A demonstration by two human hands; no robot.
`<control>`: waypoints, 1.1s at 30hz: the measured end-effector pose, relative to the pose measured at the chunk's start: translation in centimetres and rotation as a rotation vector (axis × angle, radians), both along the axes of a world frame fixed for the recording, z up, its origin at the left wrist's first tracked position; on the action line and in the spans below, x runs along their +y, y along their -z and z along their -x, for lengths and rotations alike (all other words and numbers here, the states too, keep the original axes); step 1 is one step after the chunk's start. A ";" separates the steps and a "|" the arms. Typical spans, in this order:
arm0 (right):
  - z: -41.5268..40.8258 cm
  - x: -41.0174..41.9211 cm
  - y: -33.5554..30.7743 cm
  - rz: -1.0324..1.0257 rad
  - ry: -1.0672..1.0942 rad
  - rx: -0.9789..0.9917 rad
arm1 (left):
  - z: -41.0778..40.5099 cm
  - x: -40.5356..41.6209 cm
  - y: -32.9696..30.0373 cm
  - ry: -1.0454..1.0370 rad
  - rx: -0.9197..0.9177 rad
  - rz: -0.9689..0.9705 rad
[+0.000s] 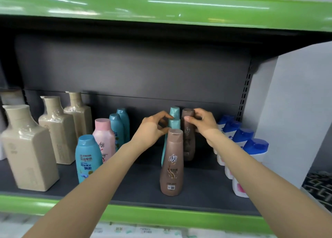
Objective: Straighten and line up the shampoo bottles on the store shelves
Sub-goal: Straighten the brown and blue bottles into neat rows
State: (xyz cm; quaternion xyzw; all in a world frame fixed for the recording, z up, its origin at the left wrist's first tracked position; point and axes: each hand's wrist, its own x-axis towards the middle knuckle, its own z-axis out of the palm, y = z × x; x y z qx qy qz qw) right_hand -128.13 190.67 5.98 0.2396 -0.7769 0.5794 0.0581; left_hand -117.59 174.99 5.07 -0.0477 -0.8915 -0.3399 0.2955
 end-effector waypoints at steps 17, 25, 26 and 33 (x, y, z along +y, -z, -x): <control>-9.2 7.4 -4.4 0.092 -0.042 0.171 | -6.8 6.8 -3.9 0.085 0.208 -0.117; -11.1 9.3 -4.3 0.289 -0.072 -0.022 | -7.8 10.5 -1.7 0.147 0.063 -0.065; -11.2 9.4 -4.3 0.330 -0.077 -0.058 | -7.9 10.6 -1.5 0.138 0.053 -0.059; -11.3 10.6 -3.7 0.605 -0.136 -0.259 | -8.9 9.8 -0.3 0.033 -0.037 0.042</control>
